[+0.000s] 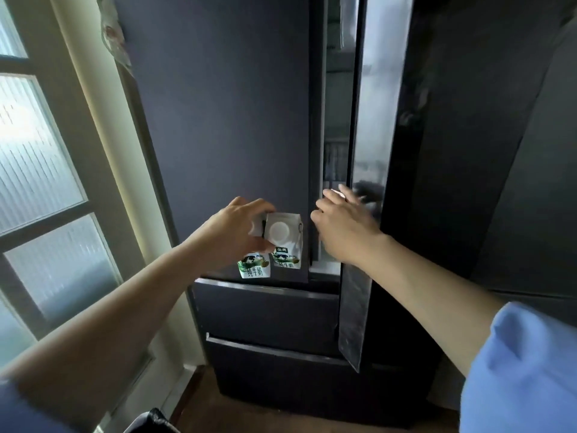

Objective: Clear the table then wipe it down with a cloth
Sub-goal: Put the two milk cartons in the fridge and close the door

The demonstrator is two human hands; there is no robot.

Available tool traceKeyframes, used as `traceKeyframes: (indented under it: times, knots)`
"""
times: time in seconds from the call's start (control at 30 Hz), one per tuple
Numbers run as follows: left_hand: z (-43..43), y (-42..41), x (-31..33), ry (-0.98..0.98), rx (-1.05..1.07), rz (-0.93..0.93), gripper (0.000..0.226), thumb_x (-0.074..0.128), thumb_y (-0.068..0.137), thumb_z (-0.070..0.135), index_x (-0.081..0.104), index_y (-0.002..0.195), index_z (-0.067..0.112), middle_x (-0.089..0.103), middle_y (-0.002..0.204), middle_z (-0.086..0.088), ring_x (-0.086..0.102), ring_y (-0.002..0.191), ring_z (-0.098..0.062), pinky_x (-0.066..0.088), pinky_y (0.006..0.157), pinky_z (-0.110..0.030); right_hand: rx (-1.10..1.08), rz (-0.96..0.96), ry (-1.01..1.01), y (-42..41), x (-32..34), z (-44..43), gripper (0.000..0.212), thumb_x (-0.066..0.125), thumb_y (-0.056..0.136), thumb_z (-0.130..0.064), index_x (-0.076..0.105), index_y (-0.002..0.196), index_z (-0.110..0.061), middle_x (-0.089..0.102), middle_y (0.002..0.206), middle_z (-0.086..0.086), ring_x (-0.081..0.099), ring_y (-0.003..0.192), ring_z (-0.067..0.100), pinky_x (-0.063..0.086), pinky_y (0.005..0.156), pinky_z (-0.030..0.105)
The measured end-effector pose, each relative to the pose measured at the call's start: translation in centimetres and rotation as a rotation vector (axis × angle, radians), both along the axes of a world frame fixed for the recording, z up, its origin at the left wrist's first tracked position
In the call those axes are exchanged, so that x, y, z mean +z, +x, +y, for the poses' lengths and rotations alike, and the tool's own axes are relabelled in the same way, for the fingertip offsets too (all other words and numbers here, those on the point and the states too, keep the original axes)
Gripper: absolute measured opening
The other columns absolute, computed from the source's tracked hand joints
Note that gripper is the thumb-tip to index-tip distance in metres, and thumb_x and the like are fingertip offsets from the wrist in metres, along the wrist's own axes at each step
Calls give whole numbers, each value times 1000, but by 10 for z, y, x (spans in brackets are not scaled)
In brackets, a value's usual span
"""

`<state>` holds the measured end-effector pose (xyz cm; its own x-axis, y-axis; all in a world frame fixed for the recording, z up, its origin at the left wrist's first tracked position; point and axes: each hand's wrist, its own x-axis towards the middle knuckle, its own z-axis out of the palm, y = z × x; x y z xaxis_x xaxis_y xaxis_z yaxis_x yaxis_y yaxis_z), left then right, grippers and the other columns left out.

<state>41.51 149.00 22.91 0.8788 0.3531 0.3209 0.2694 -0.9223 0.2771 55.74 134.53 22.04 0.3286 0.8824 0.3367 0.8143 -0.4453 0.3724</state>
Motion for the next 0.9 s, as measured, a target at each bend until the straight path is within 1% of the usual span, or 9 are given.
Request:
traceKeyframes:
  times: [0.17, 0.27, 0.33, 0.43, 0.6, 0.67, 0.77, 0.83, 0.9]
  knots:
    - [9, 11, 6, -21, -41, -13, 62, 78, 71, 33, 49, 125, 29, 47, 110, -1, 54, 91, -25, 43, 78, -30, -301, -17, -164, 3, 11, -15, 37, 39, 92, -18, 57, 124, -9, 49, 137, 14, 30, 138, 28, -3, 122, 40]
    - [4, 32, 7, -35, -101, -5, 62, 79, 70, 32, 50, 124, 29, 45, 106, 1, 56, 95, -27, 45, 81, -33, -451, -23, -280, -7, 9, -30, 37, 36, 94, -19, 60, 121, -10, 52, 136, 13, 27, 140, 27, -2, 122, 40]
    - [-1, 47, 8, -63, -141, 2, 62, 78, 70, 32, 50, 125, 29, 44, 107, 2, 56, 97, -27, 48, 86, -38, -481, 14, -190, -17, 12, -34, 34, 40, 90, -15, 64, 114, -13, 62, 123, 10, 37, 131, 29, 12, 118, 38]
    - [-6, 66, 8, -71, -188, 12, 63, 78, 71, 33, 49, 126, 29, 48, 114, -3, 58, 98, -28, 49, 89, -42, -410, 96, 31, -27, 22, -31, 23, 50, 88, -20, 60, 107, -12, 65, 108, 8, 50, 111, 28, 31, 95, 39]
    - [4, 87, 12, -85, -213, -32, 63, 77, 72, 32, 48, 127, 28, 46, 110, -3, 57, 98, -30, 47, 88, -39, -272, 517, 256, -12, 28, -18, 43, 68, 79, -33, 46, 109, -11, 53, 94, 4, 51, 88, 25, 37, 70, 34]
    - [9, 94, 14, -79, -239, -34, 62, 77, 72, 31, 48, 127, 27, 47, 110, -4, 57, 98, -30, 47, 89, -40, -239, 616, 353, -2, 25, -11, 42, 71, 79, -33, 43, 102, -13, 51, 92, 0, 48, 82, 21, 38, 62, 32]
    - [14, 109, 17, -79, -274, -36, 60, 78, 71, 28, 49, 124, 27, 48, 111, -5, 57, 97, -29, 48, 89, -40, -224, 687, 485, 17, 23, 0, 37, 73, 77, -28, 40, 91, -16, 52, 89, -2, 50, 80, 20, 38, 63, 31]
    - [19, 122, 23, -96, -295, -48, 64, 80, 69, 25, 47, 125, 25, 51, 114, -6, 56, 100, -27, 48, 89, -39, -235, 709, 539, 33, 27, 6, 37, 75, 74, -27, 46, 92, -12, 58, 92, 1, 54, 83, 22, 39, 65, 32]
    - [23, 137, 32, -134, -303, -82, 69, 82, 66, 20, 45, 124, 19, 53, 113, -3, 56, 97, -24, 46, 82, -33, -248, 732, 587, 48, 34, 7, 40, 76, 73, -26, 52, 99, -8, 63, 101, 5, 59, 90, 25, 42, 68, 32]
